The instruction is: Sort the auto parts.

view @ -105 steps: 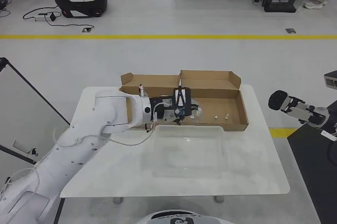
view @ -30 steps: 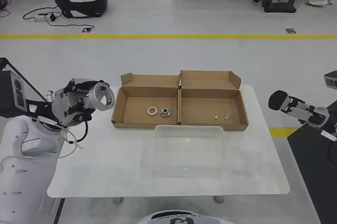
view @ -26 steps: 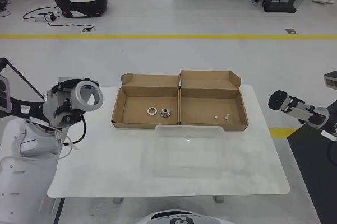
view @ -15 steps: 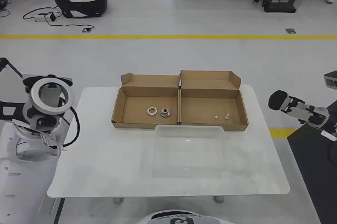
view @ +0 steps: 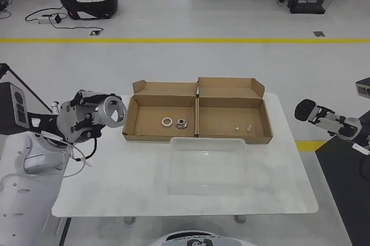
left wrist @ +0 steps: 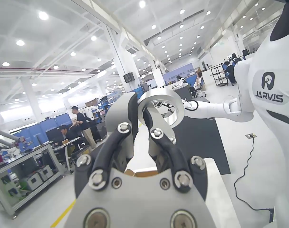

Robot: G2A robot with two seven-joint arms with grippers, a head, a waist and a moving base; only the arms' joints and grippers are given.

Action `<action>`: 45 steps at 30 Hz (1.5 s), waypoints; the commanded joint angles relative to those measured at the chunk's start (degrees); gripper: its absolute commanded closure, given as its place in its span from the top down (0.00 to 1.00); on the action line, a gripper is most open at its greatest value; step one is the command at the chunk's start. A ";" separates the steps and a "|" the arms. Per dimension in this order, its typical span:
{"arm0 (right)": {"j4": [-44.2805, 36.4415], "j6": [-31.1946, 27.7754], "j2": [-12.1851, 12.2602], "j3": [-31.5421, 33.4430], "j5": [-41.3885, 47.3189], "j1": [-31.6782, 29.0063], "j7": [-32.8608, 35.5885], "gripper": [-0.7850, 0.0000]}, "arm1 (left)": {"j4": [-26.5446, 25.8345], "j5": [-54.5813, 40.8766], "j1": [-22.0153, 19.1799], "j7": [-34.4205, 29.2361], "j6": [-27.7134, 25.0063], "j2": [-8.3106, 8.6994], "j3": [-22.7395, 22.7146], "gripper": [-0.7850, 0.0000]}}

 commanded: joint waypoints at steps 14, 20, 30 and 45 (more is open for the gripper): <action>0.00 0.00 0.00 0.00 0.00 0.00 0.00 1.00 | -1.52 -6.81 -0.62 9.30 0.00 0.05 0.60 0.00; 0.00 0.00 0.00 0.00 0.00 0.00 0.00 1.00 | -0.63 -2.91 -0.58 5.80 0.00 0.68 1.21 0.00; 0.00 0.00 0.00 0.00 0.00 0.00 0.00 1.00 | -0.11 -0.48 -0.19 -1.27 0.00 1.36 1.78 0.00; 0.00 0.00 0.00 0.00 0.00 0.00 0.00 1.00 | -1.69 -6.52 0.10 7.01 0.00 0.97 0.93 0.00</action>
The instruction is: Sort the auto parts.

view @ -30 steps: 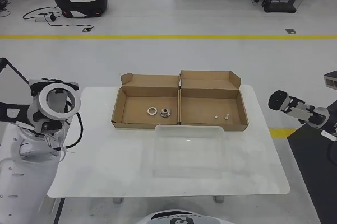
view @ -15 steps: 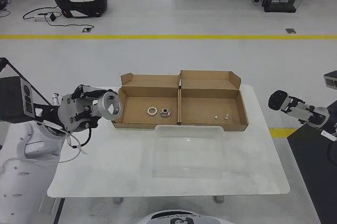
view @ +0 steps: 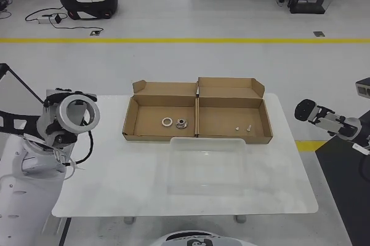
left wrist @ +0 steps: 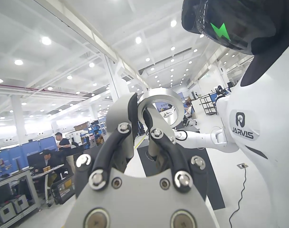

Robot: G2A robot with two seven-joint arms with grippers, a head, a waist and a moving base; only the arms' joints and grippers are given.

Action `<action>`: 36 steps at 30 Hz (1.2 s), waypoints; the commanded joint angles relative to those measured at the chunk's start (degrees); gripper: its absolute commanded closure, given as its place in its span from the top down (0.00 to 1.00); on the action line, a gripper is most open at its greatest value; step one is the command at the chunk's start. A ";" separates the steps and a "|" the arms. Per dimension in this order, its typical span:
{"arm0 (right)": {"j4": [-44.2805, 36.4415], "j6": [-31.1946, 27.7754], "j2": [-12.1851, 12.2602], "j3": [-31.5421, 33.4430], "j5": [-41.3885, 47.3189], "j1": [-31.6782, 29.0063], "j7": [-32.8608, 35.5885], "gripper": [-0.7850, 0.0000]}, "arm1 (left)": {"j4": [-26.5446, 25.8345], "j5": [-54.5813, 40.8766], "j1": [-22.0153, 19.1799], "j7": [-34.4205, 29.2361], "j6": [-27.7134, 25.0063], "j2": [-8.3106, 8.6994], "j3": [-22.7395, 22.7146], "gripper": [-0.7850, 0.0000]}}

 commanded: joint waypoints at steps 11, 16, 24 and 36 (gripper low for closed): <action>0.00 0.00 0.00 0.00 0.00 0.00 0.00 1.00 | 0.41 4.68 0.80 -5.39 0.00 0.49 2.17 0.00; 0.00 0.00 0.00 0.00 0.00 0.00 0.00 1.00 | 2.45 6.79 -0.17 -11.40 2.08 0.29 5.64 0.00; 0.00 0.00 0.00 0.00 0.00 0.00 0.00 1.00 | 5.91 10.16 -7.25 -16.98 7.96 -1.04 14.43 0.00; 0.00 0.00 0.00 0.00 0.00 0.00 0.00 1.00 | 19.85 18.30 -26.22 -28.27 19.57 -4.81 29.87 0.00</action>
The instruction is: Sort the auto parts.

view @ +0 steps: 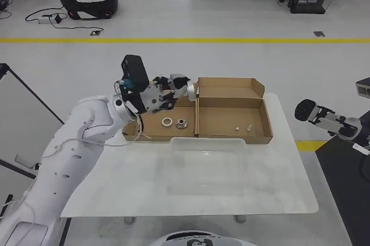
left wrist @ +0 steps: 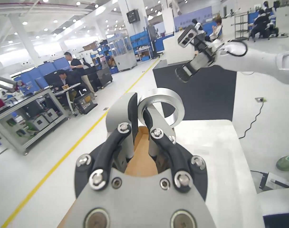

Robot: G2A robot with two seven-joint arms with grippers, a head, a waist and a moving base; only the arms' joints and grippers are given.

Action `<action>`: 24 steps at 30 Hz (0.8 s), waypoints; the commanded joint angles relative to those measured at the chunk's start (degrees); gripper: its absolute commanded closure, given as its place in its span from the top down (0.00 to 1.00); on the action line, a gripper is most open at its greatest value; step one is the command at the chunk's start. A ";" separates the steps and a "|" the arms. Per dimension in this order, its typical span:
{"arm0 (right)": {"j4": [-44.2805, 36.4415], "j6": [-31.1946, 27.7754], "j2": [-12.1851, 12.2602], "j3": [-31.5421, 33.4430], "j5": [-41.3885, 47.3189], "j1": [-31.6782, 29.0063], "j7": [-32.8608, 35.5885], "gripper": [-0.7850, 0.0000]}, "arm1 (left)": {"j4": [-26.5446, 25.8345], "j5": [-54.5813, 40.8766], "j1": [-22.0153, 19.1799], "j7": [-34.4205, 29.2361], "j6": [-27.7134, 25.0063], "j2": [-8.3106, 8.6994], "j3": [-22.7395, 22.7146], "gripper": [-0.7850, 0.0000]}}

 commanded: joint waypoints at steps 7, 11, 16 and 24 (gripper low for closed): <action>0.00 0.00 0.00 0.00 0.00 0.00 0.00 1.00 | 11.39 9.07 -9.48 -13.15 3.01 -1.72 6.52 0.00; 0.00 0.00 0.00 0.00 0.00 0.00 0.00 1.00 | 16.09 12.86 -12.04 -20.80 4.22 -2.28 8.87 0.00; 0.00 0.00 0.00 0.00 0.00 0.00 0.00 1.00 | 20.35 16.77 -13.69 -27.50 6.56 -3.20 12.10 0.00; 0.00 0.00 0.00 0.00 0.00 0.00 0.00 1.00 | 26.12 20.79 -15.89 -35.33 8.89 -5.41 18.08 0.00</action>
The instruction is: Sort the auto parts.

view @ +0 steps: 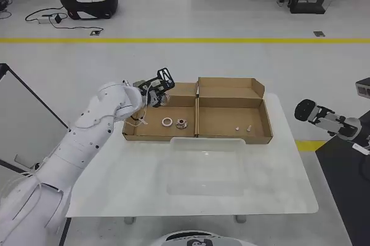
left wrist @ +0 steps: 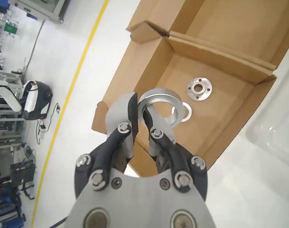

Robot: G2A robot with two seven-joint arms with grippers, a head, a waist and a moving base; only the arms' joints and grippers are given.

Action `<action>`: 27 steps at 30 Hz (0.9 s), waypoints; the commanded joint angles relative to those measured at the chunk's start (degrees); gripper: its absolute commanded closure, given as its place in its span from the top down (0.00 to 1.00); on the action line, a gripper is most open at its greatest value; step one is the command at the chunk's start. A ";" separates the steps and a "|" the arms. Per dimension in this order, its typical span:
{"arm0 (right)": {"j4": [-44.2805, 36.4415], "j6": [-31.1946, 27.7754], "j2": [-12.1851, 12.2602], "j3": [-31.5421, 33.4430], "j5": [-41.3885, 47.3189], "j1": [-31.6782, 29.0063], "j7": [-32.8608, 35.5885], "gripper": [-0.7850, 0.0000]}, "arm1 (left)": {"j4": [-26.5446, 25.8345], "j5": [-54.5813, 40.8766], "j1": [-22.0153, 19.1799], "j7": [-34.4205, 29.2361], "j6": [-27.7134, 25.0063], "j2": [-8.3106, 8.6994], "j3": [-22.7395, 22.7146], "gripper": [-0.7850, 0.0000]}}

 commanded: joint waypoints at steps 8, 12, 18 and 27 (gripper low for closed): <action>0.00 0.00 0.00 0.00 0.00 0.00 0.00 1.00 | 9.24 4.17 -4.18 -2.58 1.23 -3.84 7.52 0.00; 0.00 0.00 0.00 0.00 0.00 0.00 0.00 1.00 | 13.47 5.63 -6.13 -2.70 1.09 -5.81 10.44 0.00; 0.00 0.00 0.00 0.00 0.00 0.00 0.00 1.00 | 20.57 6.80 -8.04 -1.64 1.30 -8.47 13.32 0.00; 0.00 0.00 0.00 0.00 0.00 0.00 0.00 1.00 | 28.88 7.39 -8.72 0.39 1.58 -10.94 14.78 0.00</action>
